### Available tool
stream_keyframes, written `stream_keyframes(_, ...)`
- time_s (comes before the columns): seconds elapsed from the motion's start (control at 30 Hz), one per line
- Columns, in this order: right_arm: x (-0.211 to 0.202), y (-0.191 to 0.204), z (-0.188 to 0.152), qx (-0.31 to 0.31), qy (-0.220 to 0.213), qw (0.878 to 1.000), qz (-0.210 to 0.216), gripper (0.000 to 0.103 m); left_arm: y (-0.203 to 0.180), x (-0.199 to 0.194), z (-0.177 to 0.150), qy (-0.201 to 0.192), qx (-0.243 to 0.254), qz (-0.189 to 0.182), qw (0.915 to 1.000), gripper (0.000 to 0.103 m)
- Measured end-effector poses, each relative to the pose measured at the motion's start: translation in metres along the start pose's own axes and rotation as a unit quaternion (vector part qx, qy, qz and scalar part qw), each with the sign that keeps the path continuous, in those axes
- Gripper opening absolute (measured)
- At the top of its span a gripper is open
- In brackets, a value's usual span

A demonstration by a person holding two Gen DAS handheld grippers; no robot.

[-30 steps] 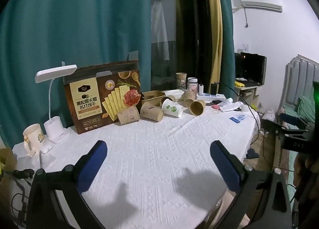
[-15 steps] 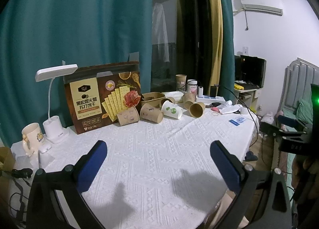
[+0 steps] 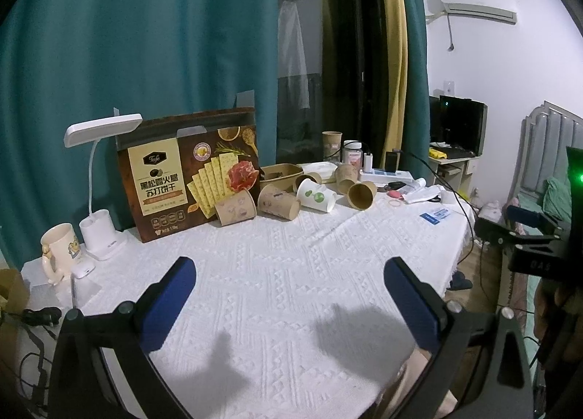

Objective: Flip cup upright

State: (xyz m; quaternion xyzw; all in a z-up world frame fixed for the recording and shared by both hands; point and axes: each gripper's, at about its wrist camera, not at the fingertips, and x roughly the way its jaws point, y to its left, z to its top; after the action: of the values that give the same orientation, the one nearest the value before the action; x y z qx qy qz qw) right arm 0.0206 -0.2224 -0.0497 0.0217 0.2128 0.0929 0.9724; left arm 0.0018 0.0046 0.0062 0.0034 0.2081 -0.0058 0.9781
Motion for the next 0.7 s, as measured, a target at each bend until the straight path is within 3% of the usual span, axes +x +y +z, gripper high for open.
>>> stream_keyframes(0.7, 0.0008, 0.0034, -0.0023, -0.004, 0.001, 1.0, 0.001, 0.101, 0.0063, -0.003, -0.0018, -0.007, -0.012, 0.0, 0.9999, 0.103)
